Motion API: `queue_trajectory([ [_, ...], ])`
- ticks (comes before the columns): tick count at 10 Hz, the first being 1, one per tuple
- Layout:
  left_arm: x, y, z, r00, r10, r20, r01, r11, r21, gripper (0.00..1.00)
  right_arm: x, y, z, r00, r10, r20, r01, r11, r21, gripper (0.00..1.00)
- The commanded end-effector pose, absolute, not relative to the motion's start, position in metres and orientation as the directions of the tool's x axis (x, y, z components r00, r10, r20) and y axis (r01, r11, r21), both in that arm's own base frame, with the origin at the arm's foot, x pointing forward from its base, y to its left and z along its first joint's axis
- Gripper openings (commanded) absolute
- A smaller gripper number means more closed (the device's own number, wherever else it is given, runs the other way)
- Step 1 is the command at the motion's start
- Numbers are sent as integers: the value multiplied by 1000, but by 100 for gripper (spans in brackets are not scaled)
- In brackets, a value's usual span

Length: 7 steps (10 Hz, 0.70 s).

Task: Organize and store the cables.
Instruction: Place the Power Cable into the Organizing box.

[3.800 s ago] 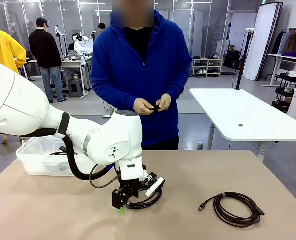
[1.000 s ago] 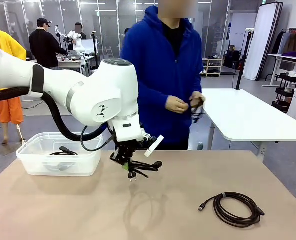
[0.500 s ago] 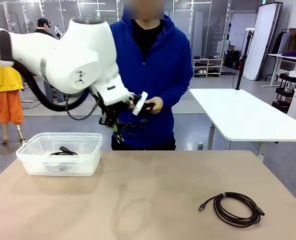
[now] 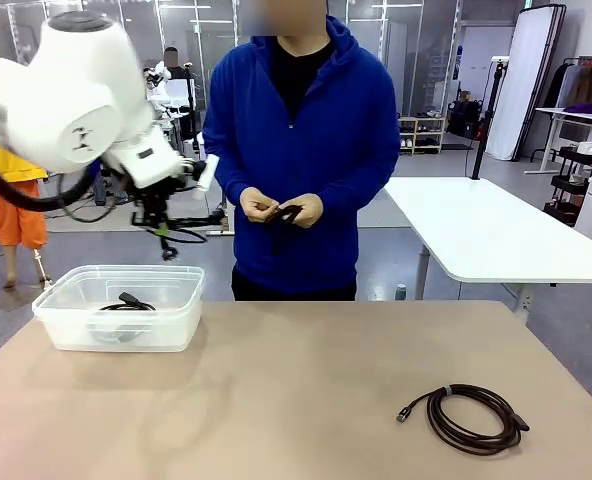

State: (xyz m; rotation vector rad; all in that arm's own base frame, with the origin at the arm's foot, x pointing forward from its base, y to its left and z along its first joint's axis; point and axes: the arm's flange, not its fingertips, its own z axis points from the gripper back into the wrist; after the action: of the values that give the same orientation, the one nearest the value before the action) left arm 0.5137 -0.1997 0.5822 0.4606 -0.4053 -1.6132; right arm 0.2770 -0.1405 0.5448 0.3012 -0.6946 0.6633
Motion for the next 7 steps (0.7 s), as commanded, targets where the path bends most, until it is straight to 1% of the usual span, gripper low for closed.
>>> queue_trajectory([
  [1, 504, -156, 573, -52, -999, -12, 825, -50, 563, 17, 275, -140, 544, 565, 471, 677, -666, 745, 37, 100],
  [4, 487, -114, 559, 38, -999, 34, 837, 50, 544, 17, 275, -140, 544, 565, 471, 677, -666, 745, 37, 100],
  [6, 483, -105, 545, 57, -998, 39, 849, 69, 523, 17, 275, -140, 544, 565, 471, 677, -666, 745, 37, 100],
  [7, 487, -102, 536, 60, -996, 63, 861, 83, 502, 17, 275, -140, 544, 565, 471, 677, -666, 745, 37, 100],
])
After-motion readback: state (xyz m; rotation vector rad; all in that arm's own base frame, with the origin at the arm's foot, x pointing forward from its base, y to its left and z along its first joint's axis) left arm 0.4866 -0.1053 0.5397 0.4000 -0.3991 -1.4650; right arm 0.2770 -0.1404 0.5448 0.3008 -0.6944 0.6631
